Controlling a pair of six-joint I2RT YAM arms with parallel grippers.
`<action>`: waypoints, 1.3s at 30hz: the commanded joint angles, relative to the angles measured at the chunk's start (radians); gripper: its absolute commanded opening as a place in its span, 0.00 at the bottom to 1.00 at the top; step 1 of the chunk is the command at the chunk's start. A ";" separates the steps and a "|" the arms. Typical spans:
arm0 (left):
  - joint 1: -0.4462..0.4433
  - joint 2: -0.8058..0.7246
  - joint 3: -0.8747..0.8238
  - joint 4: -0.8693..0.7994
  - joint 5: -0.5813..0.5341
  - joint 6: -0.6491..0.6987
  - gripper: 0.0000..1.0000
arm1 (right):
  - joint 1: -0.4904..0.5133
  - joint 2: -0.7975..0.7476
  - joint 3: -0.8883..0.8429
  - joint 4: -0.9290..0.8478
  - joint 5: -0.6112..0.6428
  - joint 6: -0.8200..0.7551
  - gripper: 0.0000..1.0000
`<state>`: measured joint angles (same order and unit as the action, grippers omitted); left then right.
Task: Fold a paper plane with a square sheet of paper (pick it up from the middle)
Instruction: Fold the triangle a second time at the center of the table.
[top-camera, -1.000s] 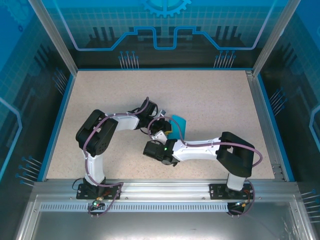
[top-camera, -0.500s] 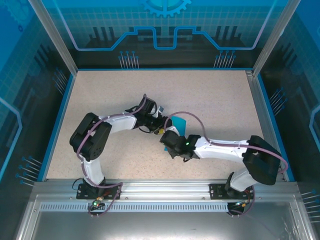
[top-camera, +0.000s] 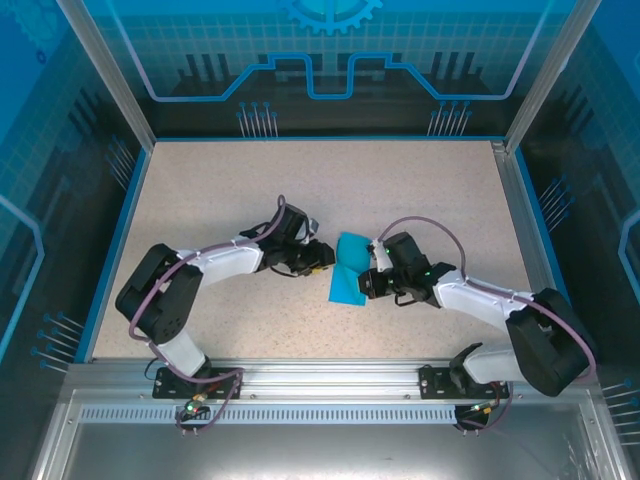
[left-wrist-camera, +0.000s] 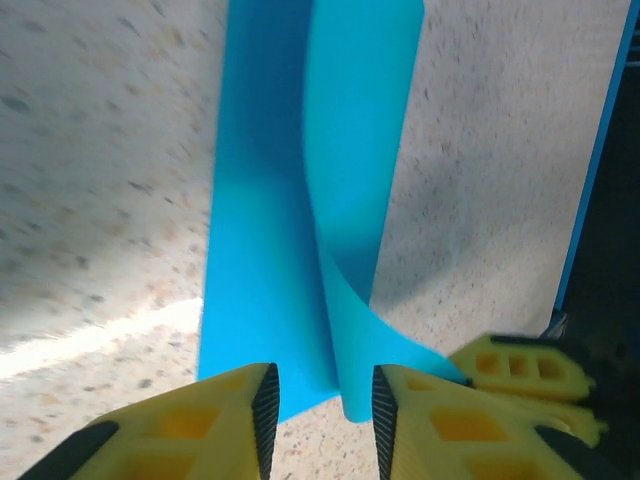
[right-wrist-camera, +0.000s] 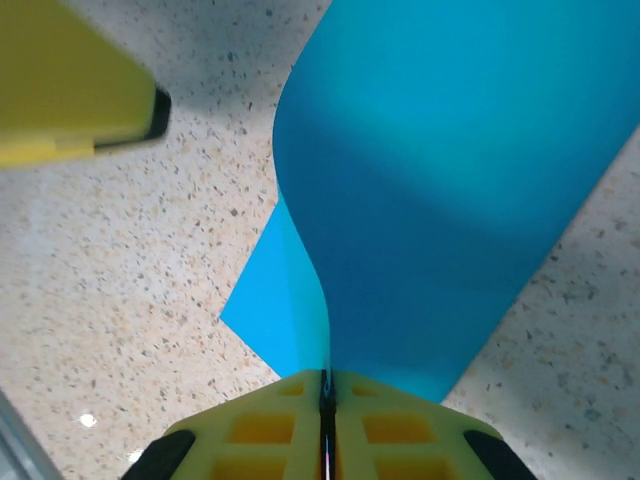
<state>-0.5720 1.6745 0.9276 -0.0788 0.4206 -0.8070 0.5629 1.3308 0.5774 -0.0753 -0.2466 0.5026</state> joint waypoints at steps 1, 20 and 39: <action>-0.050 -0.009 -0.022 -0.018 0.001 0.019 0.29 | -0.050 0.052 -0.014 0.064 -0.167 -0.010 0.10; -0.161 0.147 0.031 -0.096 -0.064 0.041 0.14 | -0.139 0.137 -0.011 0.072 -0.200 0.010 0.12; -0.161 0.132 0.016 -0.173 -0.187 0.070 0.12 | -0.161 0.210 0.115 -0.046 -0.146 -0.069 0.13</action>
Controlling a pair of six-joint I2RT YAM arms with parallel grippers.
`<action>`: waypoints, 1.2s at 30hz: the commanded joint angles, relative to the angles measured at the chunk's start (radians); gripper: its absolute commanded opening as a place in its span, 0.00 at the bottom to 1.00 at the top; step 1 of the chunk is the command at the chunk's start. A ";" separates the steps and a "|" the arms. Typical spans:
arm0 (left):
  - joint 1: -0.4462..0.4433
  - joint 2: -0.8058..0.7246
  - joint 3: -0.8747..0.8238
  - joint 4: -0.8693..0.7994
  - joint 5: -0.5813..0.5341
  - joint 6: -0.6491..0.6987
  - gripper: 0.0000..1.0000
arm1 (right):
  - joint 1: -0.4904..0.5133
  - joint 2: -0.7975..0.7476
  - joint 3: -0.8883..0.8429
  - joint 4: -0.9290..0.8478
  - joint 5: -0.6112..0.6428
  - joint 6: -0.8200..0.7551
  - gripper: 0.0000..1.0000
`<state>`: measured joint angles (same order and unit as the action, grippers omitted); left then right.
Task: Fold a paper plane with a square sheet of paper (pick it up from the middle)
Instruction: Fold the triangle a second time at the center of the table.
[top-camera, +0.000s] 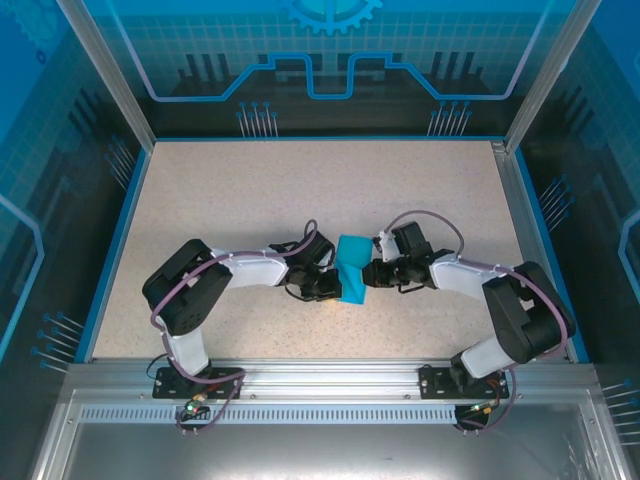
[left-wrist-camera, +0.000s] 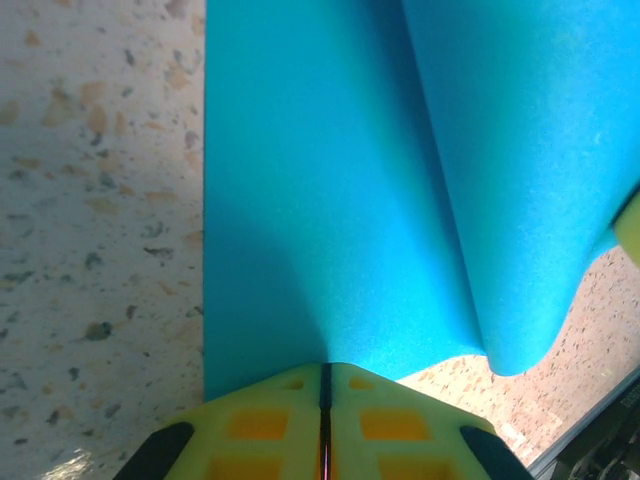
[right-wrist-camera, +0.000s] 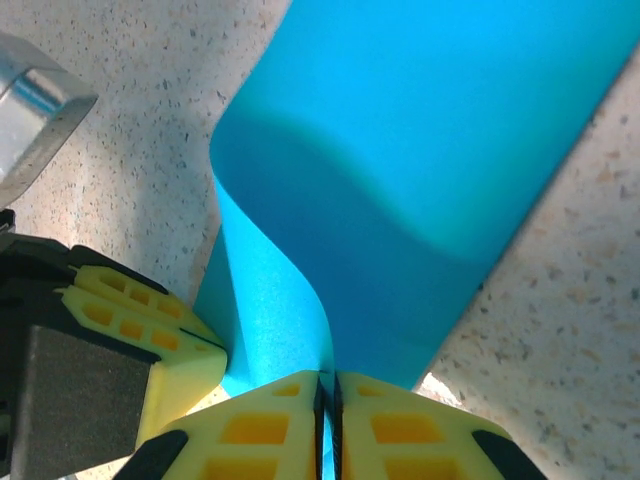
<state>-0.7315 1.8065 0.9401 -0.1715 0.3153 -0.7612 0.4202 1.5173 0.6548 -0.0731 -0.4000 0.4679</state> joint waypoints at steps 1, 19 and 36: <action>0.000 0.000 0.006 -0.083 -0.081 0.024 0.12 | -0.018 0.034 0.047 -0.059 0.011 -0.043 0.13; -0.001 0.010 0.017 -0.080 -0.073 0.031 0.12 | -0.019 0.093 0.095 -0.097 0.033 -0.055 0.15; -0.001 0.008 0.015 -0.079 -0.071 0.031 0.12 | -0.018 0.136 0.128 -0.122 0.048 -0.059 0.15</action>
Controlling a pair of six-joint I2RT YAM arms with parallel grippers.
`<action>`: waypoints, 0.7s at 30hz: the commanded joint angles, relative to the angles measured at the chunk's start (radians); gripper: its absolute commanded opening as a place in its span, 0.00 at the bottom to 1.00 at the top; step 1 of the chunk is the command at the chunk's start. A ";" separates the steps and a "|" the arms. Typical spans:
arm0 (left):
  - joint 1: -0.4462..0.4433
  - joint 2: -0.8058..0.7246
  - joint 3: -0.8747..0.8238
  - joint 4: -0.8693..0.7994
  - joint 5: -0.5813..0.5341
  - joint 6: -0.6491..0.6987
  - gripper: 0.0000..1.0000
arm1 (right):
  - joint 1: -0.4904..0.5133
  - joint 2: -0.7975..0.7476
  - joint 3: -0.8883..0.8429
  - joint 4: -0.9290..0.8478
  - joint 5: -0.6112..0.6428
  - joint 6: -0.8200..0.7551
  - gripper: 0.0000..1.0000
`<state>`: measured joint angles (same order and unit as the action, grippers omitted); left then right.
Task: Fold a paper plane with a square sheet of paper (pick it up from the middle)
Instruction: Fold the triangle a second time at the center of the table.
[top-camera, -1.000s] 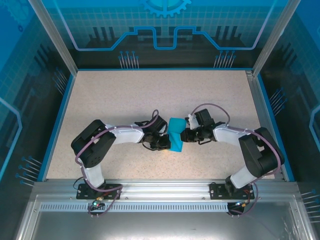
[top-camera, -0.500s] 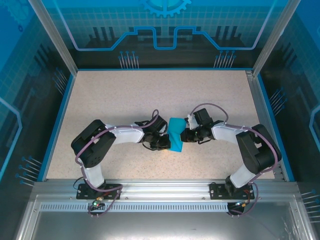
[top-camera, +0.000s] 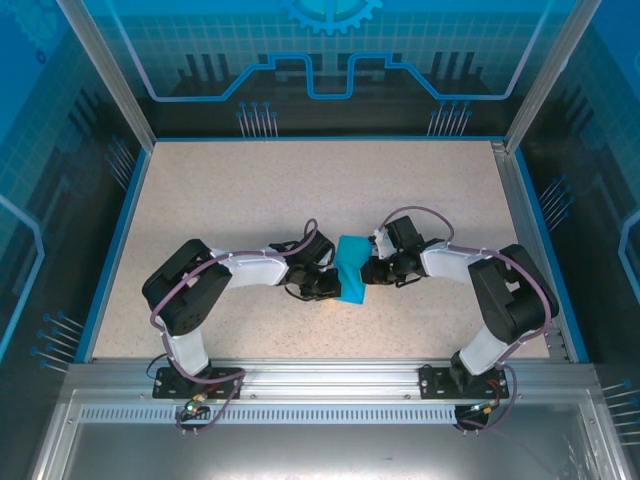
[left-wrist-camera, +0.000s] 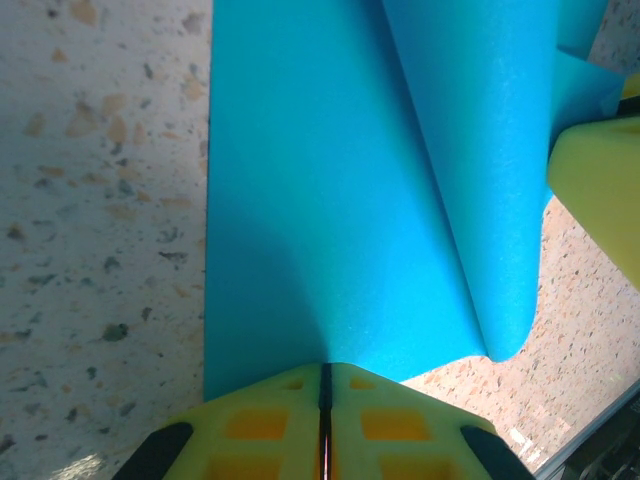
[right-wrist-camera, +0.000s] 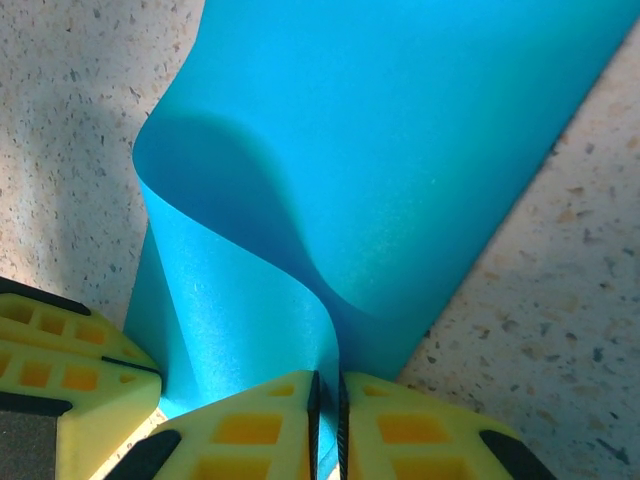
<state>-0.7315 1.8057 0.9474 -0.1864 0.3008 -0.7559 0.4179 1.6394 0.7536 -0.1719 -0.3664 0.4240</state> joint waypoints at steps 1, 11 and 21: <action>-0.002 0.007 0.008 -0.065 -0.054 0.025 0.12 | -0.015 0.014 0.028 -0.022 0.017 -0.015 0.15; -0.001 0.007 0.010 -0.068 -0.055 0.030 0.12 | -0.015 0.020 0.043 -0.040 0.032 -0.019 0.15; -0.001 0.010 0.011 -0.065 -0.050 0.032 0.12 | -0.008 0.035 0.045 -0.046 0.046 -0.013 0.16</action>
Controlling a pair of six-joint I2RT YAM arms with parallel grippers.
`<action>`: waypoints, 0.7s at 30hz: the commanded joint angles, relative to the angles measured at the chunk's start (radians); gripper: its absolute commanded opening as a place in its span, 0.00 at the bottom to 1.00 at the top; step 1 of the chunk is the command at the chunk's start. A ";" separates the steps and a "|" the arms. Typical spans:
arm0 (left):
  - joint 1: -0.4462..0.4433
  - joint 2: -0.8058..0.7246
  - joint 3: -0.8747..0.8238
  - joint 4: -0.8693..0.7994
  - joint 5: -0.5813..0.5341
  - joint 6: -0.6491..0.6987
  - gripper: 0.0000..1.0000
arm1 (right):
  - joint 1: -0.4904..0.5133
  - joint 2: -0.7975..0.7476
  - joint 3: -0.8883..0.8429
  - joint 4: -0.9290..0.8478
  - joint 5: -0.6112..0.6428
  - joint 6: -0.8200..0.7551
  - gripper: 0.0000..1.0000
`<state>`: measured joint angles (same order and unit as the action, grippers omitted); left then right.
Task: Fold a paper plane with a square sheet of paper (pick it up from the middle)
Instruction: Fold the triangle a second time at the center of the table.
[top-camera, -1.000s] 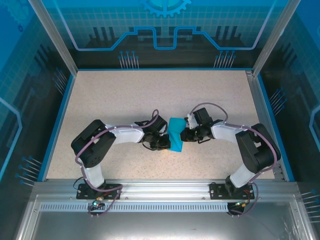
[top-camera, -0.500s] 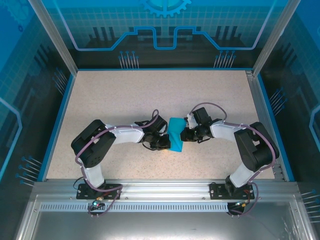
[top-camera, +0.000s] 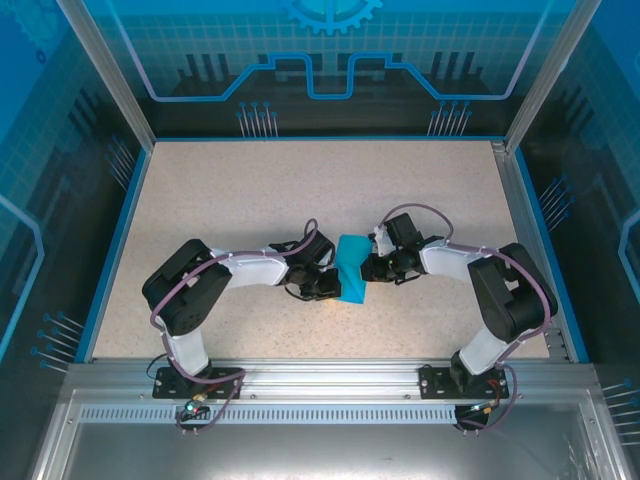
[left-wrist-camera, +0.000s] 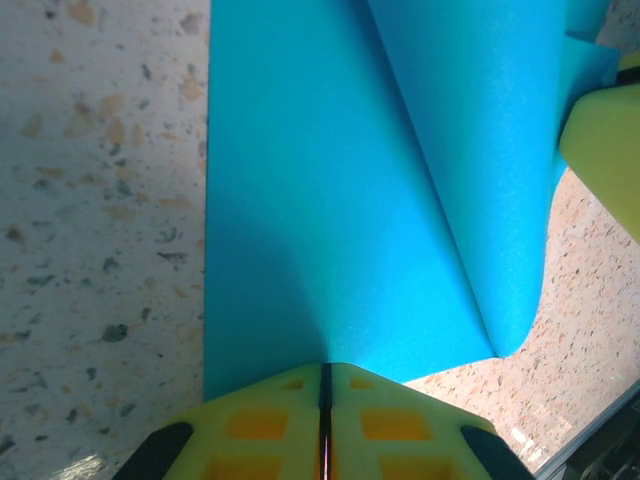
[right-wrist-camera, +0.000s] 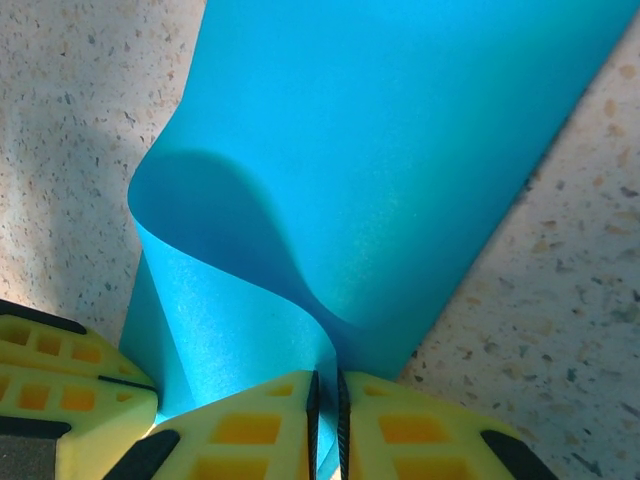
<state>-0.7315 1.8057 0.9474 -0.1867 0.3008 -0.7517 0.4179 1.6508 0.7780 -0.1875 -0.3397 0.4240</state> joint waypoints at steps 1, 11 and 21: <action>-0.002 0.009 0.010 -0.065 -0.050 0.028 0.12 | -0.005 0.025 0.019 -0.030 0.026 -0.012 0.16; -0.001 0.009 0.010 -0.062 -0.048 0.028 0.12 | 0.004 0.019 0.017 -0.028 0.043 -0.001 0.16; -0.002 0.011 0.011 -0.063 -0.048 0.028 0.12 | 0.004 -0.031 0.023 -0.052 0.041 -0.008 0.15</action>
<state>-0.7315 1.8057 0.9482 -0.1871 0.3008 -0.7494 0.4198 1.6478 0.7818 -0.2070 -0.3134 0.4244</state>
